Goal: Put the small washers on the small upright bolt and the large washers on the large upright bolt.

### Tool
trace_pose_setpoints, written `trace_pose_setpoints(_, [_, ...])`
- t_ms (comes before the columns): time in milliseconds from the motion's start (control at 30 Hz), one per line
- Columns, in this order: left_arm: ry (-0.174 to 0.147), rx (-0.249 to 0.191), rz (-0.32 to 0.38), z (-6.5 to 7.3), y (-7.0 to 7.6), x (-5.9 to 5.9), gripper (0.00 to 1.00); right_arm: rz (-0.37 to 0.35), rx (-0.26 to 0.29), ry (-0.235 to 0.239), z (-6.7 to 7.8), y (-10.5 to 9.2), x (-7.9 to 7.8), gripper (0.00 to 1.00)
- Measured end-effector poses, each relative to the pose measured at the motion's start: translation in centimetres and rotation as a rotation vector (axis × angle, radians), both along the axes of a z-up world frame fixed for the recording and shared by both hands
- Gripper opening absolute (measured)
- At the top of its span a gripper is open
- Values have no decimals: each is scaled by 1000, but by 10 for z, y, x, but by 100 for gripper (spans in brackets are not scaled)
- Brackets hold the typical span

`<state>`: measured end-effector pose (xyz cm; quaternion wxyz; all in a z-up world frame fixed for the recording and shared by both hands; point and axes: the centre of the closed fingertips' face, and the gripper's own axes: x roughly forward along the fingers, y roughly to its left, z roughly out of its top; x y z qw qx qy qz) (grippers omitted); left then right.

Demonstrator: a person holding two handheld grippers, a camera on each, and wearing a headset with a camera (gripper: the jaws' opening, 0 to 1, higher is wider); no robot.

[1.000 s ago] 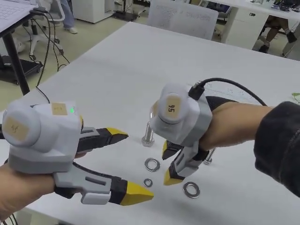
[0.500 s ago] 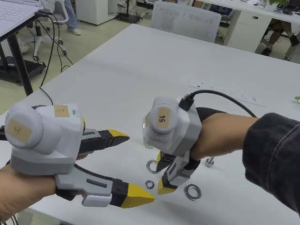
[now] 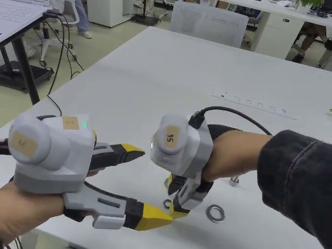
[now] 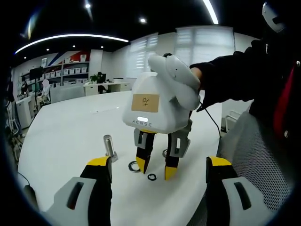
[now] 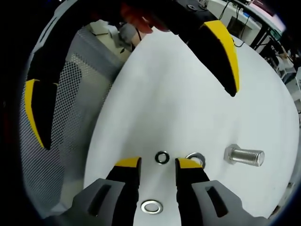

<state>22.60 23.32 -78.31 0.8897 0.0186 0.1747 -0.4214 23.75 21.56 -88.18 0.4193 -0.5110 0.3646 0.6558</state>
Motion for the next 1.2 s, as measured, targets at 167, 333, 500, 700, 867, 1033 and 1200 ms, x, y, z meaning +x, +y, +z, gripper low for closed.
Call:
trace_pose_setpoints(167, [2,-2,3,-1,1,-1,82,11,-1,-10,-1,1,1,29])
trace_pose_setpoints(333, [0,-3,4,0,0,-2,82,23,-7,-21,-1,1,2,28])
trace_pose_setpoints(500, [0,-2,5,0,0,-2,82,58,-13,-46,-2,0,3,26])
trace_pose_setpoints(700, [-2,-3,6,1,0,-2,82,80,-17,-66,-2,1,4,24])
trace_pose_setpoints(867, [-4,-6,7,2,0,-2,82,81,-20,-68,-2,0,5,24])
trace_pose_setpoints(1033, [-4,-6,7,2,1,-2,82,85,-19,-69,-2,0,4,23])
trace_pose_setpoints(1200, [-5,-6,8,2,1,-1,82,88,-14,-70,-2,2,4,19])
